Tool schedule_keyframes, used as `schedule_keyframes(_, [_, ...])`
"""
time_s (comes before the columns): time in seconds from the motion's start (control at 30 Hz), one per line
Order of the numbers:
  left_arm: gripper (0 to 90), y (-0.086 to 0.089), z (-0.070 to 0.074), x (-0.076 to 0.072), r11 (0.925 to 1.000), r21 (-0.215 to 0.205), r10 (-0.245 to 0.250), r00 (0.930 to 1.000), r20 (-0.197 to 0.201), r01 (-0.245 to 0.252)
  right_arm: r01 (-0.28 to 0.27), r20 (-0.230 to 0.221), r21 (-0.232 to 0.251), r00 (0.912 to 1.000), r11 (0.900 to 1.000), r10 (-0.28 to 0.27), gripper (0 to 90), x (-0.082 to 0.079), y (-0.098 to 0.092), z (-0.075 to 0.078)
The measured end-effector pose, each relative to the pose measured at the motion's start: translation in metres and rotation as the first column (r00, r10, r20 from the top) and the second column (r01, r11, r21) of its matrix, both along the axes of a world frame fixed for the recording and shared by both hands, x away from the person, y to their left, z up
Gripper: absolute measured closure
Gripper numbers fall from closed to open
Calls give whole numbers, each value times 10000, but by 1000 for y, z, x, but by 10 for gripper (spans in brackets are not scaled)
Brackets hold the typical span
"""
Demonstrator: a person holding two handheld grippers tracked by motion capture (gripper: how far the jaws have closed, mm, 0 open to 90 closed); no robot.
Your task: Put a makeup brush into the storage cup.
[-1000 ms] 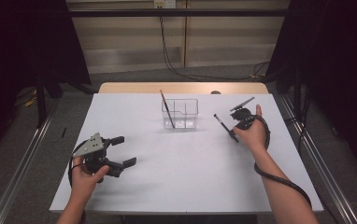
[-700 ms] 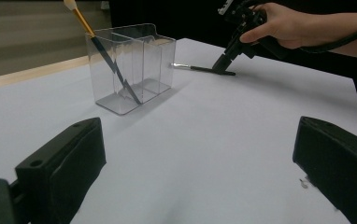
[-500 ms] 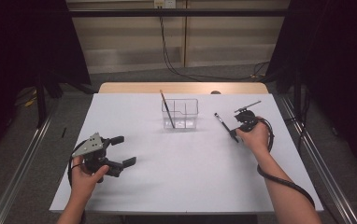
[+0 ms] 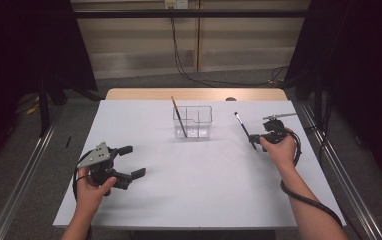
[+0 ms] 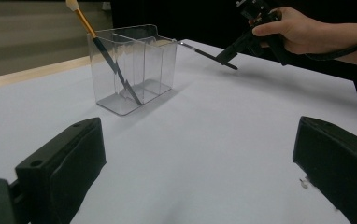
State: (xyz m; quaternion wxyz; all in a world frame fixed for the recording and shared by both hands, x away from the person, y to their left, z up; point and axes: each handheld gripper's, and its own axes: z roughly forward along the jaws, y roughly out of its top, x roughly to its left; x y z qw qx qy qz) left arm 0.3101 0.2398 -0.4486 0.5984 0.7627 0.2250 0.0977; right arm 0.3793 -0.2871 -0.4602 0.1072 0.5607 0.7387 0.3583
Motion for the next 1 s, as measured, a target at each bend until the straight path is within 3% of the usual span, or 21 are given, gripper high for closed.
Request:
schedule_keyframes(0.37, [24, -1, 0, 0, 10000, -10, 11, 10000, -44, -11, -176, 1468, 1418, 9892, 9897, -34, 851, -19, -6, 3])
schedule_keyframes(0.73, [24, -2, -1, 1, 9999, -118, 20, 9999, -120, -21, -619, 2771, 2417, 9608, 9684, -78, 851, -37, -5, 8])
schedule_keyframes(1.0, [24, -5, -3, 1, 9999, -142, 7, 9998, -197, -10, -971, 3322, 2815, 9432, 9546, -21, 851, -49, -3, 12])
